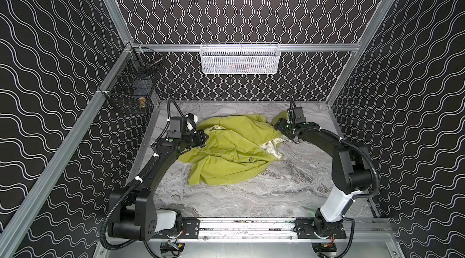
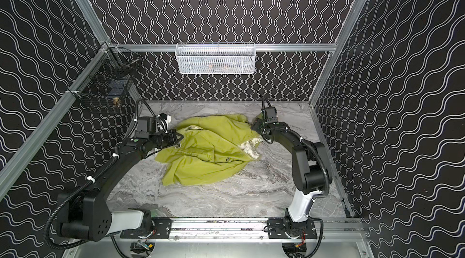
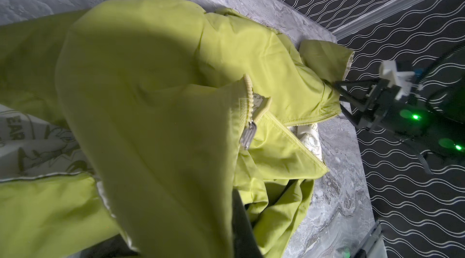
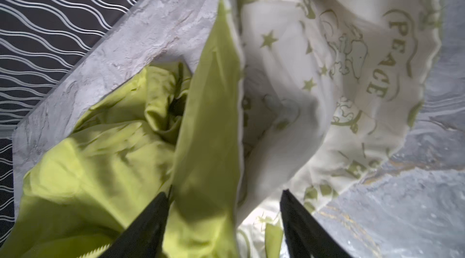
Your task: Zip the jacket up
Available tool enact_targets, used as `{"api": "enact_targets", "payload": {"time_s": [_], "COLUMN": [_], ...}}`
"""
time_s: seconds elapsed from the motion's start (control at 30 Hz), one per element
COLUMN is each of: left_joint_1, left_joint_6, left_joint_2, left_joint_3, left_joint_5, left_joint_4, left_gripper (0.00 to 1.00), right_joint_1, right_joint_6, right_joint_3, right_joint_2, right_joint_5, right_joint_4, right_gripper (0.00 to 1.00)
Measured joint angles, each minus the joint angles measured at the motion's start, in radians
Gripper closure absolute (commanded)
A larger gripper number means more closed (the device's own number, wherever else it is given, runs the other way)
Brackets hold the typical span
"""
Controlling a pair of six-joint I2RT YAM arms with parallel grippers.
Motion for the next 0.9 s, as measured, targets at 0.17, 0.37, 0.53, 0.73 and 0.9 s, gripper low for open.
{"api": "enact_targets", "payload": {"time_s": [0.17,0.37,0.53,0.73,0.9], "left_joint_1": [0.0,0.008,0.035,0.1,0.137], "left_joint_6": [0.006,0.029,0.063,0.119,0.158], "left_joint_2": [-0.009,-0.028,-0.035,-0.025,0.004], "left_joint_3": [0.014,0.037,0.076,0.098,0.107], "left_joint_5": [0.003,0.012,0.034,0.033,0.035], "left_joint_4": [-0.02,-0.072,-0.145,-0.236,-0.28], "left_gripper": [1.0,1.0,1.0,1.0,1.0], "right_joint_1": [-0.018,-0.045,-0.09,-0.177,-0.256], "right_joint_6": [-0.001,-0.014,-0.024,-0.026,-0.026], "right_joint_3": [0.055,0.117,0.175,0.214,0.181], "right_joint_2": [0.05,0.06,0.058,0.058,-0.007], "right_joint_5": [-0.067,-0.14,-0.187,-0.224,-0.239], "right_joint_4": [0.014,0.024,0.021,0.004,-0.039], "right_gripper": [0.73,1.0,1.0,1.0,1.0]}}
